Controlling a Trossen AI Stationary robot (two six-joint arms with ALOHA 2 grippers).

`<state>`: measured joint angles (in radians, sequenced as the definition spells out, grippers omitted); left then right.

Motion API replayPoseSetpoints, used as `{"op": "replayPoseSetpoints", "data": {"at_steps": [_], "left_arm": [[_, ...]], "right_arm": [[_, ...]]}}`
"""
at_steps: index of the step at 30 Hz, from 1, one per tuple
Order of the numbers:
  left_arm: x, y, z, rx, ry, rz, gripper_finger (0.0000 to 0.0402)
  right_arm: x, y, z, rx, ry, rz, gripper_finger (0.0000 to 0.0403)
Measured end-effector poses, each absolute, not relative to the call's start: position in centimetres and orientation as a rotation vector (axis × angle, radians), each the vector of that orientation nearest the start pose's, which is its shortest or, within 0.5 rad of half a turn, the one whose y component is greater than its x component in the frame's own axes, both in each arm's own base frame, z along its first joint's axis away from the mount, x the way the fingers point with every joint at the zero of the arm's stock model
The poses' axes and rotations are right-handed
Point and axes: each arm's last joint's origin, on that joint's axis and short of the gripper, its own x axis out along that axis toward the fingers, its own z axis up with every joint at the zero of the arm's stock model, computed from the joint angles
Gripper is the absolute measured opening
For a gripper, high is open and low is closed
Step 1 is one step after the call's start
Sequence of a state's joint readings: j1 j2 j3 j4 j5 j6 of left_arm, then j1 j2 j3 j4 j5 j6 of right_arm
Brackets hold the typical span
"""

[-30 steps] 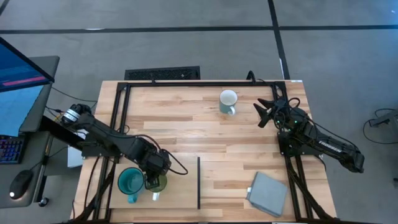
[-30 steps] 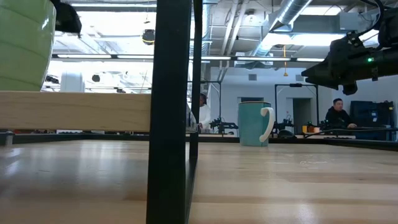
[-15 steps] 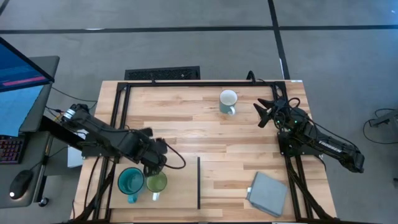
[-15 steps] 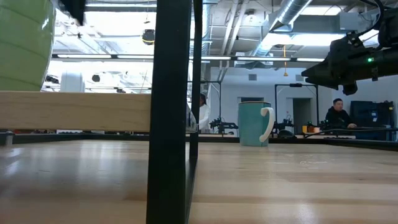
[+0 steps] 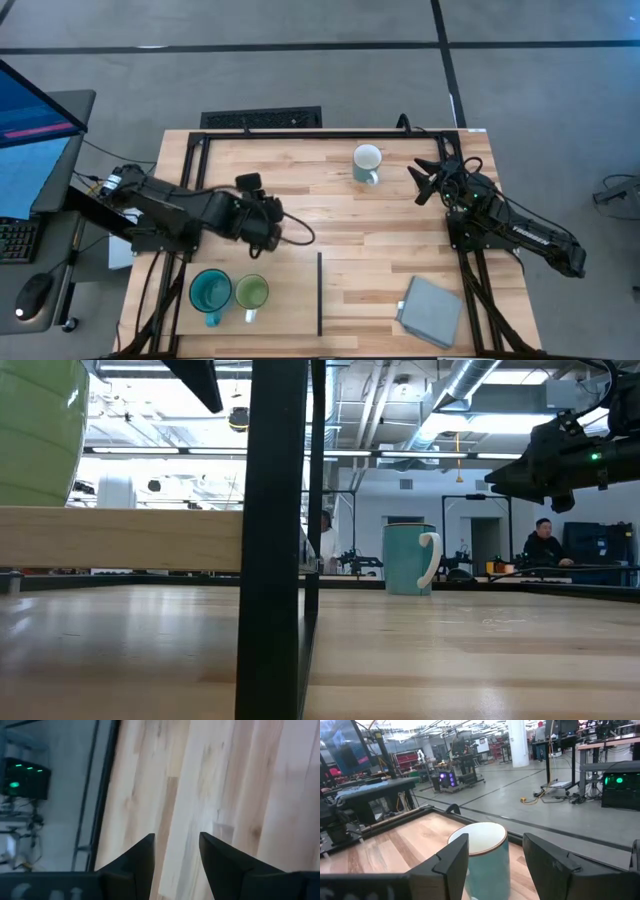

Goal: Stack small to large cups/mugs on shelf
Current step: Put the white mug on the shelf

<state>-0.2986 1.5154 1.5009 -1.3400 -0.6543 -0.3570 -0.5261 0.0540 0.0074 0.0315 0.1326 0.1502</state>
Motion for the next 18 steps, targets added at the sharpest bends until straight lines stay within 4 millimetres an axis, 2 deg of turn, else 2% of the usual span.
{"op": "replayPoseSetpoints", "data": {"at_steps": [7, 14, 18], "left_arm": [[27.8, -3.1, 34.3, 0.261, 1.081, 0.407, 0.0146], [27.1, -0.8, 37.4, 0.241, 0.856, 0.324, 0.0146], [25.6, 0.6, 37.5, 0.229, 0.687, 0.243, 0.0146]], "right_arm": [[8.5, -5.4, 16.5, 0.147, -0.034, -0.658, 0.0209], [8.5, -5.4, 16.4, 0.148, -0.021, -0.659, 0.0209], [8.6, -5.4, 16.3, 0.147, -0.014, -0.659, 0.0209]]}}
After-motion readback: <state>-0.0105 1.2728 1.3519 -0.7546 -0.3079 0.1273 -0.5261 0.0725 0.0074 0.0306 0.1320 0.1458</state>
